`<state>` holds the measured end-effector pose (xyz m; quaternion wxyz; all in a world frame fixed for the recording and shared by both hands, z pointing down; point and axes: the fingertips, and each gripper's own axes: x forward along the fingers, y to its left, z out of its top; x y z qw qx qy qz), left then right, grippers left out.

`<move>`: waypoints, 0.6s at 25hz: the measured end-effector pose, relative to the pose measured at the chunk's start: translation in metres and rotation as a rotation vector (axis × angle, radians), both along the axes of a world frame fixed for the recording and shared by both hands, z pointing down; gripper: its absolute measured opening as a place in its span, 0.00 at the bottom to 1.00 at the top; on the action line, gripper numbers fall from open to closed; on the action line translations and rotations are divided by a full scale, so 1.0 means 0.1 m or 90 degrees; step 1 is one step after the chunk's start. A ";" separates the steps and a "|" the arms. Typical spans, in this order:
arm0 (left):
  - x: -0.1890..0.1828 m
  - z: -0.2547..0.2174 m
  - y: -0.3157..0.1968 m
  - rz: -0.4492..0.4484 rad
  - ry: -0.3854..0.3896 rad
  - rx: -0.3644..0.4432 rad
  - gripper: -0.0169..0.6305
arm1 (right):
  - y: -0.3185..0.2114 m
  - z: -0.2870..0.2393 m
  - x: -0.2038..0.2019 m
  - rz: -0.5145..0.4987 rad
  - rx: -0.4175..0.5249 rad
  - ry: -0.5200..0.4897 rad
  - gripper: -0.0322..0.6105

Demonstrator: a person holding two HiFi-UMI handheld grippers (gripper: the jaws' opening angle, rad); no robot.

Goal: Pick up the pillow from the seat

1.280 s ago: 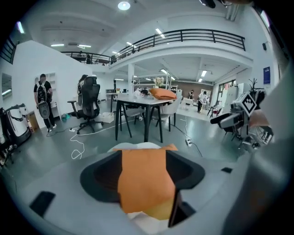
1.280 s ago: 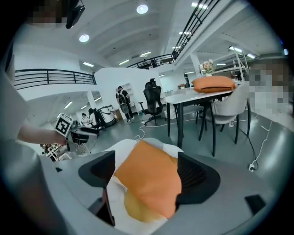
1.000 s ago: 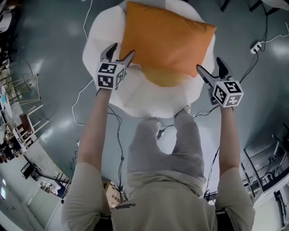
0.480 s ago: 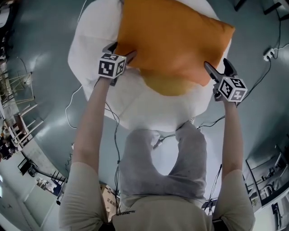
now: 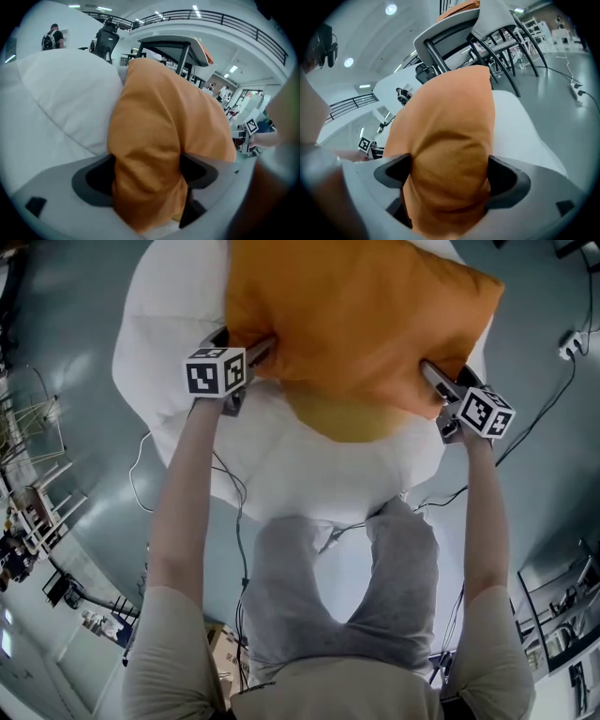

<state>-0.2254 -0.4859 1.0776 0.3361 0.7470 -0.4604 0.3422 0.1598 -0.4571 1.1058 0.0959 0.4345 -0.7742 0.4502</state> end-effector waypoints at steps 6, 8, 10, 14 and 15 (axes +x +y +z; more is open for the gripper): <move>0.19 -0.11 0.04 0.038 -0.043 -0.003 0.47 | 0.01 -0.19 -0.16 -0.045 0.042 0.038 0.50; 0.25 -0.21 0.05 0.058 -0.069 0.005 0.39 | 0.04 -0.32 -0.21 -0.052 0.070 0.072 0.37; 0.30 -0.36 0.09 0.069 -0.079 0.014 0.34 | 0.08 -0.48 -0.21 -0.051 0.095 0.104 0.29; 0.38 -0.76 0.33 0.082 -0.070 0.020 0.30 | 0.24 -0.90 -0.19 -0.043 0.117 0.157 0.25; 0.38 -0.88 0.41 0.080 -0.065 0.023 0.30 | 0.29 -1.05 -0.19 -0.044 0.124 0.169 0.25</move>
